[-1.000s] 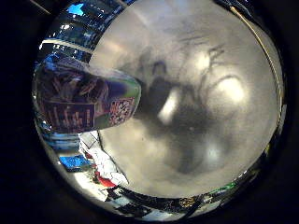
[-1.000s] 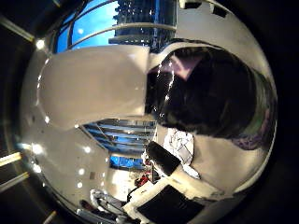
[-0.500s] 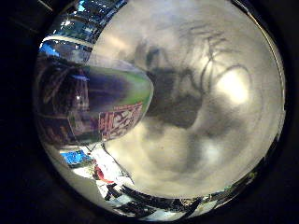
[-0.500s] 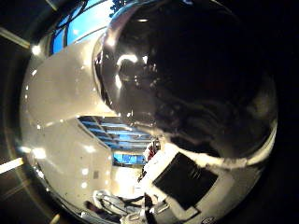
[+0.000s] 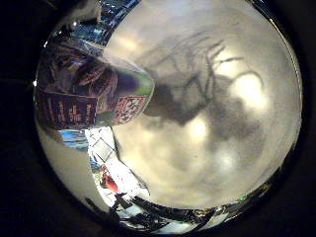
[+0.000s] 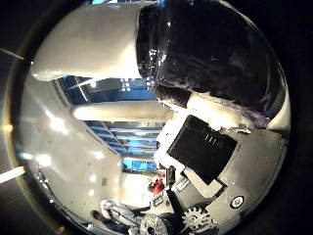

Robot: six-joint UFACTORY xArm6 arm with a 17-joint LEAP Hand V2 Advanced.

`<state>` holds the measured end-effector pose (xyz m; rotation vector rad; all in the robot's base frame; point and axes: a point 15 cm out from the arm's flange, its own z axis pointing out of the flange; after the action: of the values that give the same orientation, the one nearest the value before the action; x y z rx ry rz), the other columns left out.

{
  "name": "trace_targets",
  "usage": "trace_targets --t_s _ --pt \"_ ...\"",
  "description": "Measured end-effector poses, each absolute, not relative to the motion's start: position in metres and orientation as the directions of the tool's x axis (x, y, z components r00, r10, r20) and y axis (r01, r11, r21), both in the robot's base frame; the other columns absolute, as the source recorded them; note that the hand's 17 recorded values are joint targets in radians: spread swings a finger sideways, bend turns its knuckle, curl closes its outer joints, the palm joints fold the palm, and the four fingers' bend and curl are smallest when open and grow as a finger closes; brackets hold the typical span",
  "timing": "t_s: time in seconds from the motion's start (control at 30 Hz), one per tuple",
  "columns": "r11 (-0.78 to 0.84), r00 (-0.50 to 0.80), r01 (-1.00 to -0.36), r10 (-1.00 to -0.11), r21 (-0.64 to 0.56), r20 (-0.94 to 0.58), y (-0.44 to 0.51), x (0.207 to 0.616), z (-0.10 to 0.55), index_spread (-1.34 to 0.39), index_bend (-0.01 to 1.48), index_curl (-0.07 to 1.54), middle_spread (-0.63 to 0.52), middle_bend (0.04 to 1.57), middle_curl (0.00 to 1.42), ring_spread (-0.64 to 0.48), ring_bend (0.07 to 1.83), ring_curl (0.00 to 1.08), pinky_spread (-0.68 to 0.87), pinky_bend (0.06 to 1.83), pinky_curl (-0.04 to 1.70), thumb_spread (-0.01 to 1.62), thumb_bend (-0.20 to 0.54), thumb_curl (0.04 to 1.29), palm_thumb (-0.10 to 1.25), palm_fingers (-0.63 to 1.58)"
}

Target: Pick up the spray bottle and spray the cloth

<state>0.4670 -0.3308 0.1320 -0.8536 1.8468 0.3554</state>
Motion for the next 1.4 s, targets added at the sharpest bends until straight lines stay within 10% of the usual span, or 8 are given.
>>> trace_targets --t_s 0.37,0.77,1.4 --pt "0.611 -0.137 -0.769 -0.442 -0.186 -0.887 -0.307 0.464 0.198 -0.19 1.19 0.77 -0.08 1.35 0.69 -0.18 1.41 0.65 -0.18 1.28 0.85 0.97 0.012 0.51 1.07 1.15" --pt "0.184 -0.082 -0.973 -0.843 -0.142 -0.532 -0.289 0.420 0.291 -0.18 1.22 0.75 -0.08 1.41 0.67 -0.19 1.43 0.69 -0.16 1.16 1.15 0.89 -0.013 0.68 1.07 1.12" --pt "-0.223 0.226 -0.970 -0.974 -0.102 -0.020 -0.162 0.441 0.365 -0.18 1.21 0.74 -0.09 1.41 0.65 -0.20 1.41 0.71 -0.18 1.04 1.40 0.81 -0.017 0.78 1.05 1.13"
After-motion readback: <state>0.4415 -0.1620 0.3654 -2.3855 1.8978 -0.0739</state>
